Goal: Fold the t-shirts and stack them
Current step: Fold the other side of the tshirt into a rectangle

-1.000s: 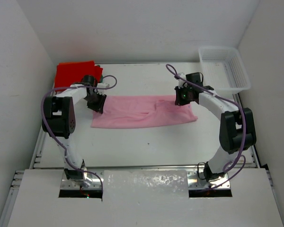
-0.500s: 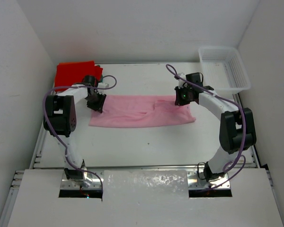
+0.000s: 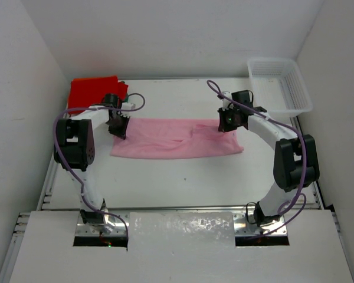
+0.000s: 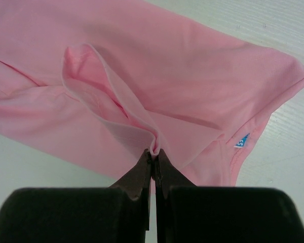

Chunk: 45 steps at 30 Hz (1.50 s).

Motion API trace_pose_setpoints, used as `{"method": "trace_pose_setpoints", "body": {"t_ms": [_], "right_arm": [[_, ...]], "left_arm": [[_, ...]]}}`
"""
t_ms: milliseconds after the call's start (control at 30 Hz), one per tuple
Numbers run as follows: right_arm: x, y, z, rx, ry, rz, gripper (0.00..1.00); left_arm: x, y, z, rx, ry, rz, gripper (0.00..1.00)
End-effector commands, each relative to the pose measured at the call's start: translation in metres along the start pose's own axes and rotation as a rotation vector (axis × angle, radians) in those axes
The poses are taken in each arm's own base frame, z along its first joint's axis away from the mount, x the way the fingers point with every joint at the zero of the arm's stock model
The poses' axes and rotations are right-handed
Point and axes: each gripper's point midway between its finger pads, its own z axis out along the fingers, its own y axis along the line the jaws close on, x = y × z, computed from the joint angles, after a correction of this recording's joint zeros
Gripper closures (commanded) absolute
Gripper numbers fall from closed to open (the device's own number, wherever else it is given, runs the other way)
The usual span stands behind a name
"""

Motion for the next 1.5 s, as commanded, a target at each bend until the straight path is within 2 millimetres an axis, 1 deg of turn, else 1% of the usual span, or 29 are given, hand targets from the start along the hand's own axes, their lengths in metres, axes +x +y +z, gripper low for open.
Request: {"method": "trace_pose_setpoints", "body": {"t_ms": [0, 100, 200, 233, 267, 300, 333, 367, 400, 433, 467, 500, 533, 567, 600, 667, 700, 767, 800, 833, 967, 1067, 1200, 1267, 1300, 1333, 1367, 1400, 1467], "right_arm": [[-0.027, 0.005, -0.019, 0.006, -0.076, -0.034, 1.00], [-0.025, 0.007, -0.033, 0.016, -0.090, -0.025, 1.00], [-0.016, 0.012, -0.046, 0.014, -0.090, 0.010, 1.00], [-0.002, 0.014, -0.046, 0.009, -0.068, 0.029, 1.00], [0.000, 0.021, -0.056, -0.014, -0.084, 0.040, 1.00], [0.007, 0.024, -0.058, -0.022, -0.081, 0.080, 1.00], [0.032, 0.027, -0.055, -0.030, -0.041, 0.110, 1.00], [0.034, 0.033, -0.065, -0.047, -0.066, 0.132, 1.00], [0.056, 0.034, -0.062, -0.049, -0.030, 0.154, 1.00], [0.060, 0.038, -0.070, -0.053, -0.048, 0.167, 1.00], [0.067, 0.039, -0.073, -0.055, -0.044, 0.177, 1.00], [0.084, 0.041, -0.072, -0.056, -0.016, 0.191, 1.00], [0.092, 0.044, -0.076, -0.064, -0.003, 0.200, 1.00], [0.093, 0.050, -0.084, -0.089, -0.022, 0.203, 1.00], [0.109, 0.054, -0.085, -0.098, 0.012, 0.218, 1.00], [0.120, 0.060, -0.094, -0.116, 0.009, 0.226, 1.00], [0.130, 0.063, -0.098, -0.123, 0.033, 0.233, 1.00], [0.139, 0.068, -0.106, -0.138, 0.033, 0.234, 1.00], [0.148, 0.069, -0.109, -0.140, 0.059, 0.240, 1.00], [0.152, 0.070, -0.112, -0.142, 0.066, 0.241, 1.00], [0.170, 0.077, -0.120, -0.166, 0.121, 0.255, 1.00], [0.183, 0.093, -0.127, -0.252, 0.171, 0.269, 1.00], [0.192, 0.097, -0.126, -0.281, 0.212, 0.261, 1.00], [0.183, 0.093, -0.125, -0.269, 0.199, 0.231, 1.00], [0.176, 0.081, -0.117, -0.202, 0.182, 0.226, 1.00], [0.167, 0.073, -0.113, -0.162, 0.156, 0.216, 1.00], [0.144, 0.065, -0.109, -0.128, 0.091, 0.193, 1.00], [0.138, 0.053, -0.100, -0.077, 0.098, 0.186, 1.00], [0.104, 0.043, -0.093, -0.046, 0.015, 0.153, 1.00]], "left_arm": [[-0.016, 0.001, -0.021, -0.006, -0.069, 0.011, 1.00], [-0.018, -0.002, -0.043, -0.012, -0.094, 0.037, 1.00], [-0.013, -0.005, -0.054, -0.009, -0.092, 0.072, 1.00], [-0.006, -0.008, -0.060, -0.009, -0.085, 0.078, 1.00], [-0.001, -0.009, -0.062, -0.006, -0.080, 0.088, 1.00], [0.003, -0.011, -0.064, -0.004, -0.076, 0.102, 1.00], [0.012, -0.014, -0.066, 0.002, -0.065, 0.105, 1.00], [0.017, -0.015, -0.067, 0.004, -0.060, 0.116, 1.00], [0.026, -0.019, -0.069, 0.014, -0.046, 0.119, 1.00], [0.031, -0.020, -0.070, 0.017, -0.036, 0.129, 1.00], [0.035, -0.021, -0.071, 0.021, -0.026, 0.133, 1.00], [0.042, -0.023, -0.073, 0.025, -0.012, 0.134, 1.00], [0.046, -0.024, -0.074, 0.027, -0.003, 0.146, 1.00], [0.049, -0.025, -0.076, 0.027, 0.003, 0.153, 1.00], [0.056, -0.026, -0.078, 0.029, 0.017, 0.156, 1.00], [0.065, -0.026, -0.084, 0.021, 0.034, 0.172, 1.00], [0.069, -0.027, -0.085, 0.020, 0.041, 0.176, 1.00], [0.079, -0.025, -0.088, 0.007, 0.058, 0.194, 1.00], [0.081, -0.025, -0.092, -0.003, 0.056, 0.200, 1.00], [0.084, -0.024, -0.094, -0.010, 0.060, 0.200, 1.00], [0.095, -0.023, -0.095, -0.019, 0.094, 0.208, 1.00], [0.100, -0.024, -0.092, -0.009, 0.111, 0.211, 1.00], [0.100, -0.023, -0.087, -0.005, 0.117, 0.207, 1.00], [0.097, -0.021, -0.084, -0.014, 0.108, 0.207, 1.00], [0.095, -0.020, -0.082, -0.019, 0.101, 0.200, 1.00], [0.088, -0.018, -0.082, -0.029, 0.083, 0.196, 1.00], [0.080, -0.014, -0.078, -0.040, 0.066, 0.188, 1.00], [0.068, -0.012, -0.080, -0.051, 0.037, 0.167, 1.00], [0.051, -0.009, -0.077, -0.055, -0.002, 0.152, 1.00]]}}
